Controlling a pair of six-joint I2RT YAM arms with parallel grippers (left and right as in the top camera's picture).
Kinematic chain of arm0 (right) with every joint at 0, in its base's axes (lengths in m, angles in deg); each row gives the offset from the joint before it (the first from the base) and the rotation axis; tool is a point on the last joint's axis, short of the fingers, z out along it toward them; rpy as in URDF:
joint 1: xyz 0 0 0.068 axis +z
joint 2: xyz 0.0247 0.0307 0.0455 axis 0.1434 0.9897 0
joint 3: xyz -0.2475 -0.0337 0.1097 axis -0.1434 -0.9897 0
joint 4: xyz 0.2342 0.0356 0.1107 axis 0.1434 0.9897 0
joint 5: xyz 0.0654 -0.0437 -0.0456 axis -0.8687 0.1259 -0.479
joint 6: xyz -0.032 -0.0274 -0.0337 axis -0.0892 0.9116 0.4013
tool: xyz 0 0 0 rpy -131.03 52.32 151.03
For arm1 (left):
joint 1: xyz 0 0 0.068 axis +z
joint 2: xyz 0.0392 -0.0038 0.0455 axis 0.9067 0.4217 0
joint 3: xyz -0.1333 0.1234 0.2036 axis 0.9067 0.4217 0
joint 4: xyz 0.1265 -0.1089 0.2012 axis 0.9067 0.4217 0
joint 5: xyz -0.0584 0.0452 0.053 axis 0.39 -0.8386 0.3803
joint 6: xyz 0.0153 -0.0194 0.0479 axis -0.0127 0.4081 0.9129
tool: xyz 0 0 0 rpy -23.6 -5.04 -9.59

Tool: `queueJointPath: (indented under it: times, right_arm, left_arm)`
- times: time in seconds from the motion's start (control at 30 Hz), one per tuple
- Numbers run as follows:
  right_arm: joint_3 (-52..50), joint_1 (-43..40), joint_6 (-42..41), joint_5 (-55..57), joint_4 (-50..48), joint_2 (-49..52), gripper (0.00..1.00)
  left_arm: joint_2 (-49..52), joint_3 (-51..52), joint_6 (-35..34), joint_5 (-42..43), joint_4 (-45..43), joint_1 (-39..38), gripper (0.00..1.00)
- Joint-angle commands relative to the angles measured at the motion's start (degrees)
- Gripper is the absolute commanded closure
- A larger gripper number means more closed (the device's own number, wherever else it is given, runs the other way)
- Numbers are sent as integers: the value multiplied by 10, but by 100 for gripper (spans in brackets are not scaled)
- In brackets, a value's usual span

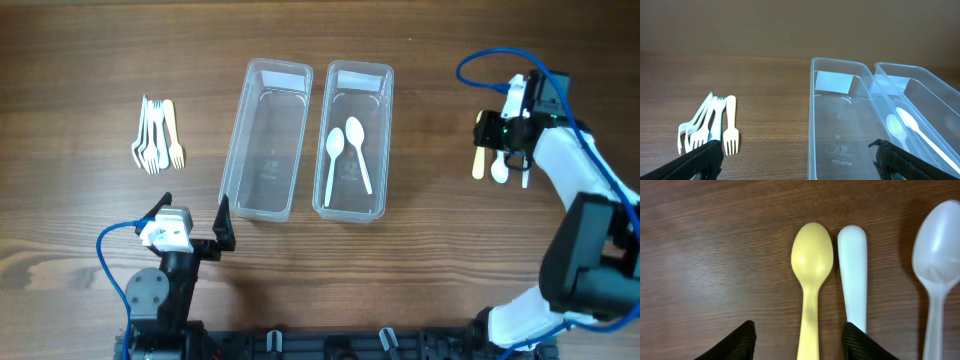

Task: Pack container
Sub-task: 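Lower the right gripper onto the yellow spoon and close on it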

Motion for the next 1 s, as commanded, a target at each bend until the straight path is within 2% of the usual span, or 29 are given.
queueJointPath:
  times: [0.0,0.5,0.7,0.97]
  right_arm:
    - [-8,0,-5,-27,-26,40,44]
    - [-8,0,-28,-22,-73,76,43]
    - [-8,0,-57,0,-23,92,44]
    - [-8,0,-59,0,65,92,57]
  left_arm:
    - [-4,4,11,7,-2,3,0]
    - [-4,4,11,7,-2,3,0]
    - [-4,4,11,7,-2,3,0]
    - [-4,4,11,7,-2,3,0]
